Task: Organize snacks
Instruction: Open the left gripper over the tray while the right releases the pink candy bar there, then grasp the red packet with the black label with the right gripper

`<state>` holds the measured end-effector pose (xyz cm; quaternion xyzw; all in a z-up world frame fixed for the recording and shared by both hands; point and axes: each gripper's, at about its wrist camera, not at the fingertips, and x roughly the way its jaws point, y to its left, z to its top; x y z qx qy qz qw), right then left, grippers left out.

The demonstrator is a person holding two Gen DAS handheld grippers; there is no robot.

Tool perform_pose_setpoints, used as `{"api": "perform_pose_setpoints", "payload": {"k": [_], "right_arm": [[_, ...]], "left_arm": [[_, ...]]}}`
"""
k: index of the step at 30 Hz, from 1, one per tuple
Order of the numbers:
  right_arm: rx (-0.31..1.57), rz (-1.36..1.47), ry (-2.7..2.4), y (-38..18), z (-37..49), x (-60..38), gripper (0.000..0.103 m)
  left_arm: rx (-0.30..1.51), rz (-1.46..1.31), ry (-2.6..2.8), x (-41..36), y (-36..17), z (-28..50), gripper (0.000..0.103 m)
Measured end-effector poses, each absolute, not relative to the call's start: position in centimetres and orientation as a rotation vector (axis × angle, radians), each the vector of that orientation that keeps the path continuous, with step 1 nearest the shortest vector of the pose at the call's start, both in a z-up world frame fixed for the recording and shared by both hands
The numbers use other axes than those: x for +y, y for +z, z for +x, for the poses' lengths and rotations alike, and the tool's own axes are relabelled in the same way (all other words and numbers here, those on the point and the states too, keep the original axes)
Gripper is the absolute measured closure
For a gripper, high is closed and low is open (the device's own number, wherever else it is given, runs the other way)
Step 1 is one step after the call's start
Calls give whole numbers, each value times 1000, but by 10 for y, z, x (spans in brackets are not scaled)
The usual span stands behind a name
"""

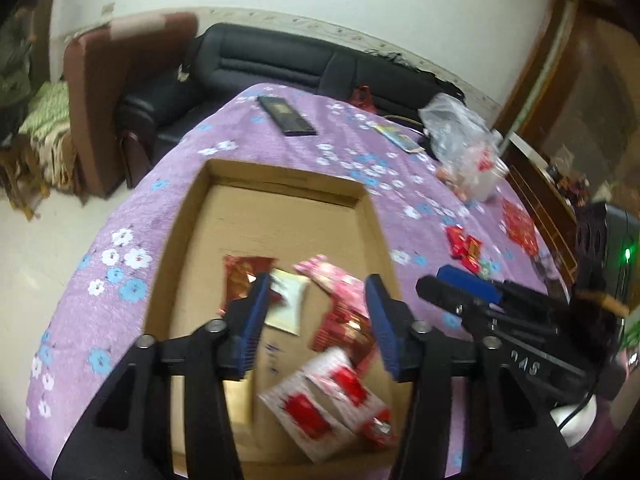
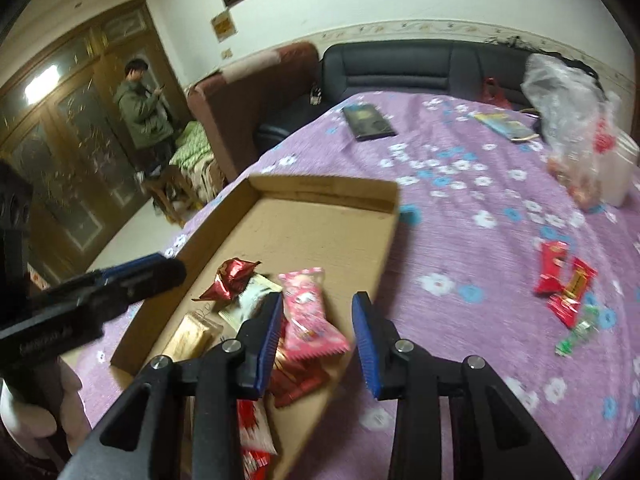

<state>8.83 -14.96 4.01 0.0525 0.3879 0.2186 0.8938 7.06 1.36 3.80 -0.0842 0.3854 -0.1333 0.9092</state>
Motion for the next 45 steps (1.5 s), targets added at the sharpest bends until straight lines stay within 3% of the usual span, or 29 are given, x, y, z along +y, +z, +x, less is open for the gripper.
{"api": "perform_pose_setpoints", "payload": {"k": [3, 12, 28, 45], "right_arm": [[799, 131, 423, 41, 74, -171, 60], [807, 229, 306, 32, 36, -253, 59], [799, 326, 185, 22, 6, -331, 59], [938, 480, 100, -2, 173, -336, 54]], "left_arm": [[777, -119, -296, -11, 44, 53, 51], [759, -24, -336, -64, 55, 17, 51], [809, -59, -396, -92, 43, -7, 51], [823, -169, -463, -68, 35, -7, 51]]}}
